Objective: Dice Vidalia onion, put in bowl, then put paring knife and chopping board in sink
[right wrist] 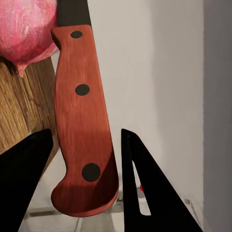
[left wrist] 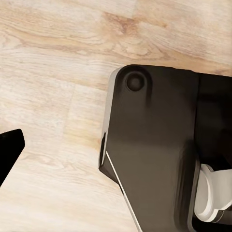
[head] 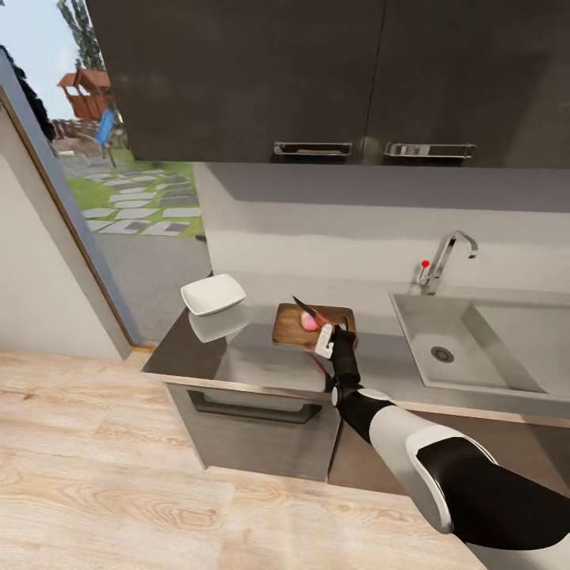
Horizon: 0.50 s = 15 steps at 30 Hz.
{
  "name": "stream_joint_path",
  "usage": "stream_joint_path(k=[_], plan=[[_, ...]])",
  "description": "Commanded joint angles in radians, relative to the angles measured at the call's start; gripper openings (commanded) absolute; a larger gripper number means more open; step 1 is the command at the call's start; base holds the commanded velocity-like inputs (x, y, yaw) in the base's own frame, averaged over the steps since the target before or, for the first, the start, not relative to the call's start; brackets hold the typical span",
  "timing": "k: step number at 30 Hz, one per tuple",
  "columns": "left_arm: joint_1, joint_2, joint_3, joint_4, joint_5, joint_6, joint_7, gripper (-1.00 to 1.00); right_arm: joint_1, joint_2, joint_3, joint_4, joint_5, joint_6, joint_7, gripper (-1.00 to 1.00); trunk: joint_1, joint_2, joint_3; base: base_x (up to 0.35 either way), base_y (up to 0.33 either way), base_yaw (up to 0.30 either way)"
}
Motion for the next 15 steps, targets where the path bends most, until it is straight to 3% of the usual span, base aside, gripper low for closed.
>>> stream_joint_path(k=[1,15], plan=[[0.0,0.0,0.001,-0.002,0.011,0.0,-0.01,1.0,-0.001,0.0,-0.003,0.049,-0.01,0.01,0.0,-1.0,0.001,-0.002,-0.002,0.0,0.004,0.0],[0.0,0.0,0.001,-0.001,0.011,0.001,-0.01,1.0,-0.001,0.0,-0.003,0.049,-0.01,0.013,0.029,-1.0,0.001,-0.002,-0.002,0.0,0.0,0.0]])
